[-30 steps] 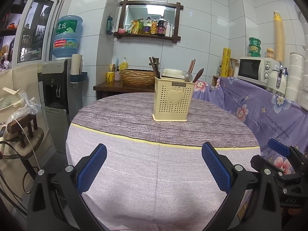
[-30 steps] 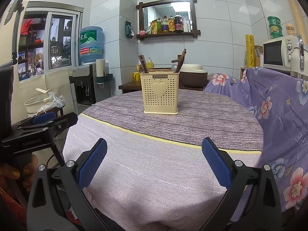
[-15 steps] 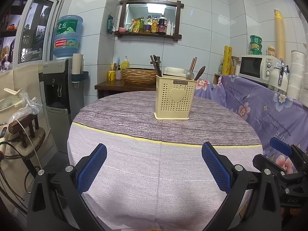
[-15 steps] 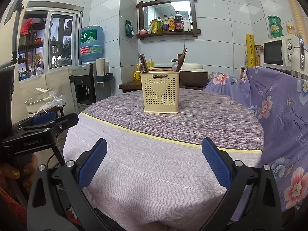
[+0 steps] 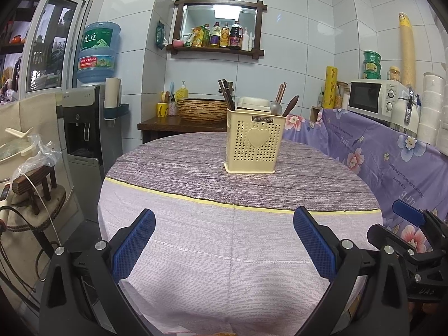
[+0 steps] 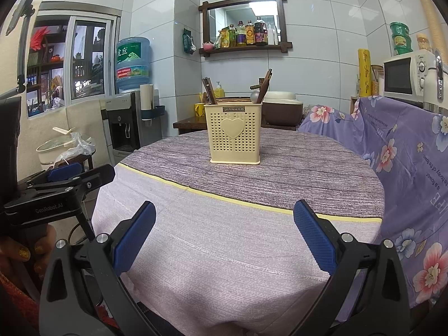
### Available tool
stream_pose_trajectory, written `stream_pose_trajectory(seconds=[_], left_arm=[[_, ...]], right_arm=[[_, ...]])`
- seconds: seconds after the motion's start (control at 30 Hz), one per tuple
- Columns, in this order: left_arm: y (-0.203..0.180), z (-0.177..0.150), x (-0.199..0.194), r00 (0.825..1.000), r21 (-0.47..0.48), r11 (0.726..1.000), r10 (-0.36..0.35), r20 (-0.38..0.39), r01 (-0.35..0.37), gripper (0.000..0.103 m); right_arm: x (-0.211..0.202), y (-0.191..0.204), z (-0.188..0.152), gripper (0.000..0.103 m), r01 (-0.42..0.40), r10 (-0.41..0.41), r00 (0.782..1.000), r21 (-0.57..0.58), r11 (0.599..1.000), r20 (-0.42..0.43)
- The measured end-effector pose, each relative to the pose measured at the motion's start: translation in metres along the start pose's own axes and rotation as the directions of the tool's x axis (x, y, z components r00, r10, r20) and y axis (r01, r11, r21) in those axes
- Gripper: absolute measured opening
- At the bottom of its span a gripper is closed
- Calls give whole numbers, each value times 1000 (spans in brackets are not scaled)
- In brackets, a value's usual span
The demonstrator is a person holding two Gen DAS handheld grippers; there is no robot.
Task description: Organize utensils
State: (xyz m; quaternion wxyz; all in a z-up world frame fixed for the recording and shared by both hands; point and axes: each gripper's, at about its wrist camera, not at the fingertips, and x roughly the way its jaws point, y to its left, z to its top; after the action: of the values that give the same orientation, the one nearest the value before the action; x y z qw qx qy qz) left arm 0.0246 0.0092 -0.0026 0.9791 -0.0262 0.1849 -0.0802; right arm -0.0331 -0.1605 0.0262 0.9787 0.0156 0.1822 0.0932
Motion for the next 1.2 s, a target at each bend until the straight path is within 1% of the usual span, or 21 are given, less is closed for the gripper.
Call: stream_pose_trajectory(seconds=[0.47,0.63,0.83,0.97,1.13,1.2], left_arm=[[-1,0,1,1000,0,1000,-3,-5,3,98],[0,0,1,1000,-11,1000,-17,0,17,98],[1,1,2,1000,-13,1000,1,-8,-1,98],[3,1,2,1000,-28,999,-16,-8,15,98],[3,1,4,1000,-25,1000,4,-17,-4,98],[3,0,3,1000,-25,1000,-10,-12,10,98]], right_arm=[[0,2,-3,97,-3,3,1000,1,1000,-5],[0,2,-3,97,-2,2,1000,1,1000,-6],[0,2,-6,97,-4,5,1000,4,1000,-9],[1,1,-7,97,-5,5,1000,4,1000,-9],[1,3,-8,97,-7,7,1000,4,1000,-14],[2,3,-8,97,-8,8,1000,3,1000,-15]])
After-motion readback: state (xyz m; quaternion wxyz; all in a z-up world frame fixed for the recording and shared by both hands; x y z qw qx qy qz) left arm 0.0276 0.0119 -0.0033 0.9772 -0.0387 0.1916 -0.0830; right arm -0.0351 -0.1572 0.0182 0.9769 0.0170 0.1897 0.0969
